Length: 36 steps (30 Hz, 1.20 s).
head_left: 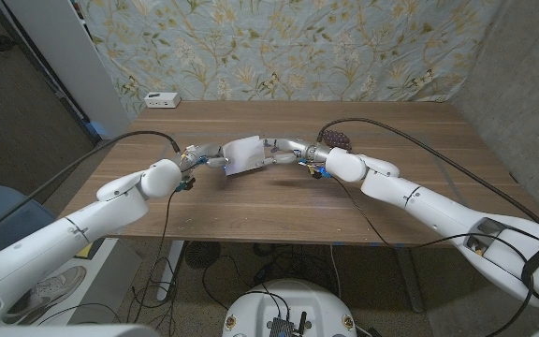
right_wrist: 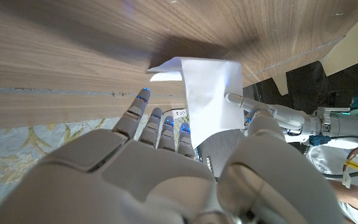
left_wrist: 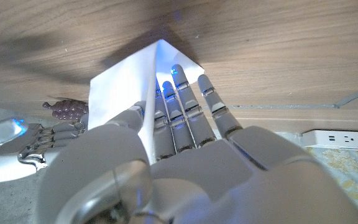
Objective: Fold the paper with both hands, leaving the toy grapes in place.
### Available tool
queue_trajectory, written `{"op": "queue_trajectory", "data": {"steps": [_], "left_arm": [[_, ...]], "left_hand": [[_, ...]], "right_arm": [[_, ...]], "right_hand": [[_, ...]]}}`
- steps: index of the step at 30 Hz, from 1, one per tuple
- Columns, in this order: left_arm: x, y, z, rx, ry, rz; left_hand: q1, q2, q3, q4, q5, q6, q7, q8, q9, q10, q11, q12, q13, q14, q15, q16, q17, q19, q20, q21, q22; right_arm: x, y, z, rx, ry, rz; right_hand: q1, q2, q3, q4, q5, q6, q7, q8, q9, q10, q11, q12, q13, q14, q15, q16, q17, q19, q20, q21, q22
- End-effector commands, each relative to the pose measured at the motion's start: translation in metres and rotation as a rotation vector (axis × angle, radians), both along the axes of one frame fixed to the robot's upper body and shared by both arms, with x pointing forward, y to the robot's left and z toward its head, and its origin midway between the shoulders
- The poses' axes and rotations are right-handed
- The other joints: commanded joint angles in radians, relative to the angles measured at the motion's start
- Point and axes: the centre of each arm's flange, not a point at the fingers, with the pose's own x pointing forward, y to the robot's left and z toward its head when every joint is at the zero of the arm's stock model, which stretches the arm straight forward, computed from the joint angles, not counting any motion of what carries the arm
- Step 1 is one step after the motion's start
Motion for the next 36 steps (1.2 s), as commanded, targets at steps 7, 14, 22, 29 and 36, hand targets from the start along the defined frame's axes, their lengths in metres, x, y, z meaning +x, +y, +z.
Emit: {"op": "queue_trajectory", "data": {"steps": [7,14,22,29,36], "left_arm": [[0.007,-0.013,0.019,0.004,0.15,0.004],[0.013,-0.016,0.015,0.013,0.209,0.007],[0.016,-0.014,0.014,-0.016,0.242,-0.006],[0.016,-0.011,0.011,-0.015,0.242,0.017],[0.019,-0.004,0.006,-0.095,0.285,0.033]], "left_hand": [[0.034,-0.013,0.034,-0.019,-0.002,0.048,0.038,0.019,0.063,-0.041,0.005,-0.021,0.027,-0.2,0.008,-0.116,-0.038,-0.142,0.008,0.07,0.096],[0.051,0.001,0.072,-0.03,0.007,-0.013,0.069,-0.005,0.08,-0.09,0.028,-0.042,0.026,-0.257,0.048,-0.17,-0.077,-0.181,0.005,0.09,0.109],[0.051,-0.01,0.056,-0.055,0.018,-0.119,0.077,-0.067,0.072,-0.166,0.056,-0.064,0.022,-0.34,0.092,-0.2,-0.087,-0.289,0.026,0.082,0.115],[0.05,0.02,0.089,-0.021,0.031,-0.134,0.092,-0.087,0.065,-0.174,0.07,-0.061,0.019,-0.352,0.104,-0.196,-0.081,-0.313,0.04,0.086,0.115],[0.066,0.021,0.122,-0.016,0.039,-0.079,0.116,-0.076,0.063,-0.152,0.092,-0.049,0.015,-0.337,0.113,-0.181,-0.077,-0.312,0.039,0.101,0.115]], "right_arm": [[-0.015,-0.021,-0.011,0.157,-0.093,-0.006],[-0.022,-0.028,-0.014,0.232,-0.148,0.015],[-0.027,-0.028,-0.013,0.236,-0.188,0.03],[-0.036,-0.013,-0.009,0.154,-0.216,0.06],[-0.035,0.003,-0.005,0.056,-0.187,0.066]], "right_hand": [[0.081,0.087,0.047,-0.018,-0.012,0.0,-0.003,-0.01,0.001,-0.015,-0.014,-0.005,0.001,0.005,-0.026,0.004,0.004,0.018,-0.033,0.004,0.001],[0.11,0.092,0.056,-0.029,-0.021,0.004,0.002,-0.009,0.001,-0.034,-0.01,-0.009,0.001,-0.015,-0.019,-0.004,0.003,0.01,-0.031,0.0,0.001],[0.196,0.084,0.079,-0.039,-0.035,0.126,0.006,0.02,0.002,0.07,-0.006,0.029,0.0,0.086,-0.037,0.027,0.003,0.068,-0.025,0.015,0.002],[0.291,0.116,0.108,-0.037,-0.035,0.403,-0.005,0.062,-0.001,0.332,-0.016,0.088,-0.001,0.291,-0.102,0.101,0.018,0.184,-0.029,0.039,0.006],[0.335,0.158,0.148,-0.009,-0.031,0.372,-0.023,0.021,-0.001,0.29,-0.036,0.047,-0.001,0.22,-0.11,0.088,0.039,0.146,-0.047,0.019,0.007]]}}
